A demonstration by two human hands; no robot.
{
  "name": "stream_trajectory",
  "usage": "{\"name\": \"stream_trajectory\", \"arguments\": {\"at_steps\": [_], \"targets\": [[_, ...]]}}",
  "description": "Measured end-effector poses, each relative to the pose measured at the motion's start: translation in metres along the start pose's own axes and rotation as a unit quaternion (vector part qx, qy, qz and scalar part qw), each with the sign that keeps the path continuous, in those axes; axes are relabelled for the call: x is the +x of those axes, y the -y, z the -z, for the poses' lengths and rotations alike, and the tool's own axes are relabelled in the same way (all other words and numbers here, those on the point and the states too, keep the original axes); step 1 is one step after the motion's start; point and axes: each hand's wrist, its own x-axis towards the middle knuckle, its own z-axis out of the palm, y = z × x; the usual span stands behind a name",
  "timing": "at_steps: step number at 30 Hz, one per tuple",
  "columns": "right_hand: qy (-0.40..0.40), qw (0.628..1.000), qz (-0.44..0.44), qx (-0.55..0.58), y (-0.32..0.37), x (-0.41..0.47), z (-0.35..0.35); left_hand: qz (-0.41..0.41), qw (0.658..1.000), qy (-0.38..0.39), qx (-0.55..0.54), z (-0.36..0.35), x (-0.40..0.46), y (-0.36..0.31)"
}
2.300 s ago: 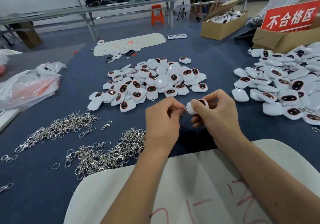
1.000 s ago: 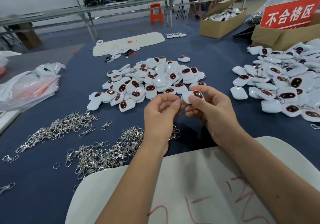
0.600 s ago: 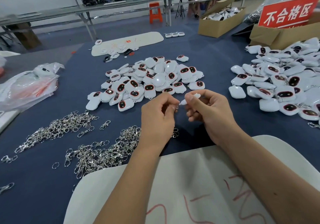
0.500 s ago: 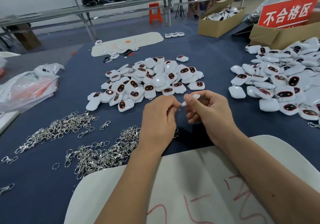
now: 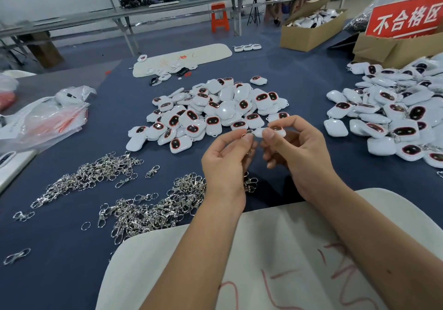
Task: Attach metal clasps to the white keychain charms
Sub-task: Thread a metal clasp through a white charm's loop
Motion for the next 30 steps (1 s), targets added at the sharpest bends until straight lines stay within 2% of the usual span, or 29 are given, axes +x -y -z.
{"name": "stream_trajectory", "arguments": {"at_steps": [4,11,16,18,22,30], "targets": [[0.004,1.0,-0.005,-0.018,-0.001,0.001,0.001,0.027,1.0,0.008,0.009,0.002,0.0,-0.005],[-0.044,0.998,-0.03,-0.035,0.0,0.002,0.001,0.011,0.982,0.113,0.151,0.016,0.009,-0.014],[-0.055,0.996,-0.045,-0.057,0.001,0.001,0.002,0.043,0.966,0.178,0.183,0.023,0.011,-0.018],[-0.05,0.997,-0.037,-0.055,0.001,0.001,0.001,0.04,0.971,0.159,0.173,0.021,0.01,-0.017],[-0.003,1.0,-0.007,-0.011,0.002,0.0,0.001,0.041,0.993,0.074,0.083,0.016,0.009,-0.01],[0.015,1.0,0.007,0.001,0.004,-0.003,-0.001,0.078,0.995,0.051,-0.023,0.011,0.007,-0.01]]}}
